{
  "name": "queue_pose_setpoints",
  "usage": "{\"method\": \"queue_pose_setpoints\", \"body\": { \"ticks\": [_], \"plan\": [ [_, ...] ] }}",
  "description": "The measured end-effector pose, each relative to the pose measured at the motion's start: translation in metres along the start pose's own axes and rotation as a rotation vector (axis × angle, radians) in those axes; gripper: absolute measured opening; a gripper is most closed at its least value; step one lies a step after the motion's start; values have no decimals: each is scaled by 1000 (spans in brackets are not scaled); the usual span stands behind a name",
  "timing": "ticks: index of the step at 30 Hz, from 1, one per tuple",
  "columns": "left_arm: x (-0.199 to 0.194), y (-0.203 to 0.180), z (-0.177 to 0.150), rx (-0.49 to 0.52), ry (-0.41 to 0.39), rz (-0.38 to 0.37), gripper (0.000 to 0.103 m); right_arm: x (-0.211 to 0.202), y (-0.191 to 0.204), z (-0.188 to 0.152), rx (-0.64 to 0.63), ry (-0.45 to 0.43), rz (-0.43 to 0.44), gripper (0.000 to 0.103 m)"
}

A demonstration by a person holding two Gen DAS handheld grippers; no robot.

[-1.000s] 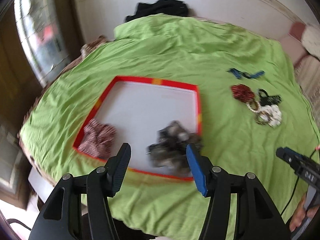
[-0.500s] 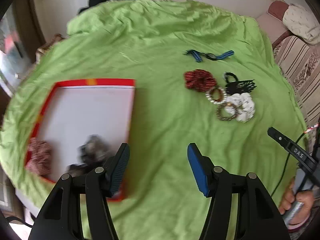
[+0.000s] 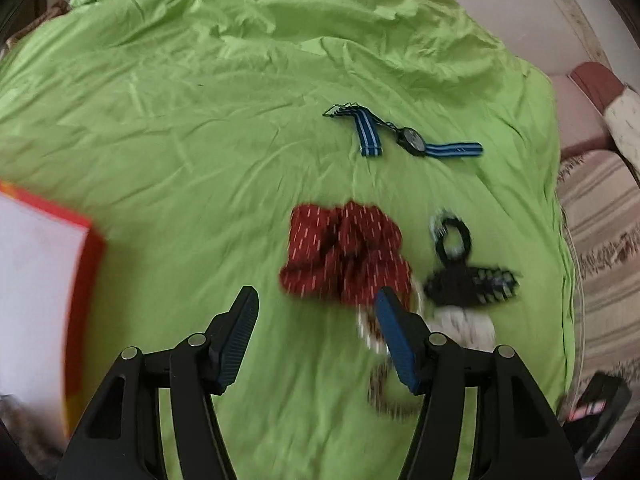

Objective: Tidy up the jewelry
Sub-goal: 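Grasp the red polka-dot scrunchie with the left tool while the right tool grasps the white spotted scrunchie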

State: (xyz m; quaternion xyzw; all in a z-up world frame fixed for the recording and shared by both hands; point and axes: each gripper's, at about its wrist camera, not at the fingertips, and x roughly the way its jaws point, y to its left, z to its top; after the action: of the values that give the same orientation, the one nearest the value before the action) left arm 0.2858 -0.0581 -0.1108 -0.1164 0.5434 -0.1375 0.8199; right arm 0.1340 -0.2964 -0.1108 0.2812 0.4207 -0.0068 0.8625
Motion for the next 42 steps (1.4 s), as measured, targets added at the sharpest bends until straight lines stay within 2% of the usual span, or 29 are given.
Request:
{"method": "queue_pose_setpoints", "body": {
  "ticks": [6,8,9,10,11,12,15,21,27,32,37,42],
  "plan": [
    [38,-7,12,10,41,-12,61,11,5,1,-39,22,14,68],
    [41,-13,8,29,36,9,60,15,5,1,-46,30,13,59],
    [40,-15,5,41,34,23,47,17,6,1,-49,38,10,47],
    [40,-17,4,46,39,25,26,19,7,1,-53,47,12,35],
    [39,-18,2,47,54,16,15,21,8,0,-57,54,21,31],
    [38,-18,-1,39,77,-5,10,22,9,-1,-65,57,29,24],
    [23,-23,-10,44,65,-21,10,20,12,-3,-87,53,32,11],
    [-39,-34,-32,71,8,-67,10,0,20,-3,-100,15,55,8],
    [-112,-24,-60,104,-55,-99,10,-28,25,-16,-91,-24,62,7],
    [-157,1,-75,148,-127,-20,10,-58,40,-31,-124,-68,37,7],
    [-200,52,-83,148,-181,49,10,-102,70,-47,-180,-112,53,7],
    [-218,118,-78,76,-187,111,10,-105,119,-55,-275,-74,78,7]
  ]
}}
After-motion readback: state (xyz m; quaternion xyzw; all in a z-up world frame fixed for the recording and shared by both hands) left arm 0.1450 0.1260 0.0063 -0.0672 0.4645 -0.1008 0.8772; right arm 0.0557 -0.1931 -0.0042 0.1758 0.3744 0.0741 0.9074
